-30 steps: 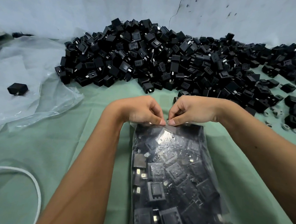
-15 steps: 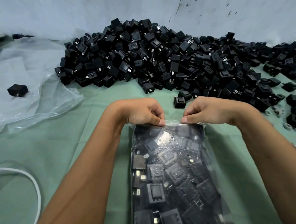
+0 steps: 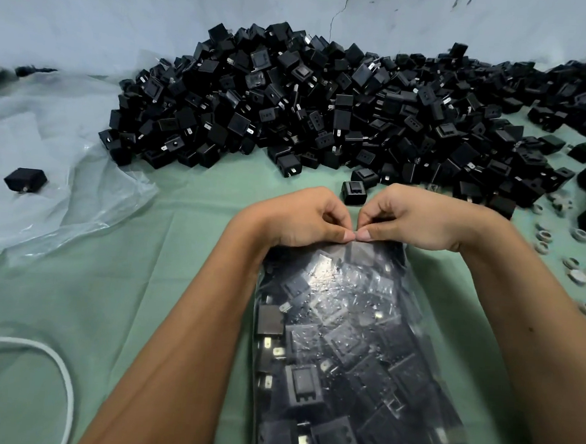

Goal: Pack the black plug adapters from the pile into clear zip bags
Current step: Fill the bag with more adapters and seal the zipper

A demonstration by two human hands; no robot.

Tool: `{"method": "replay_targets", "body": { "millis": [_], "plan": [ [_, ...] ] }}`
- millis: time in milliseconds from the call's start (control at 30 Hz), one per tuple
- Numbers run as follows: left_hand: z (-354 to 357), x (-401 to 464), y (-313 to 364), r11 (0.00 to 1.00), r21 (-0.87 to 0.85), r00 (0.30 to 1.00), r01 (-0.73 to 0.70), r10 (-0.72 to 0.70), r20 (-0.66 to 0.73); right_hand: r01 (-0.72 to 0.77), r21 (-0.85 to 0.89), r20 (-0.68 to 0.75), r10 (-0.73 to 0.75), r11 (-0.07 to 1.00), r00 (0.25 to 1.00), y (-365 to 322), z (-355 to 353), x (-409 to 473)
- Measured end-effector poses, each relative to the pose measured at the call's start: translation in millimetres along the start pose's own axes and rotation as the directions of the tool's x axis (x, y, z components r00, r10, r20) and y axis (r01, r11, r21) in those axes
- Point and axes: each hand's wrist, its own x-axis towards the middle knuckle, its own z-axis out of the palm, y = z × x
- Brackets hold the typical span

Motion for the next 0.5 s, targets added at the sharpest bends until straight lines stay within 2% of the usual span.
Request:
{"method": "replay_targets", "body": {
  "millis": [133, 267, 367, 500],
  "plan": [
    [-3.3, -3.3, -2.1, 1.000, 0.020, 1.000, -0.021, 0.021, 0.005, 0.004, 0.047, -0.047, -0.002, 0.999, 0.999, 5.8, -3.7, -4.5],
    [-7.2, -7.0, -4.2, 1.000, -0.026, 1.000, -0.004, 0.005, 0.018, -0.043, 0.141, -0.013, 0.046, 0.989, 0.999, 16.5, -12.8, -16.4],
    [-5.2, -3.4, -2.4, 1.000, 0.026, 1.000, 0.007, -0.007, -0.008, -0.022, 0.166, -0.021, 0.025, 0.986, 0.999, 23.1, -12.5, -16.2],
    [1.2, 0.5, 2.3, 0.998, -0.054, 1.000, 0.020, -0.020, -0.001, -0.005, 0.179, -0.043, 0.013, 0.984, 0.999, 24.6, -11.0, -12.6]
  ]
}}
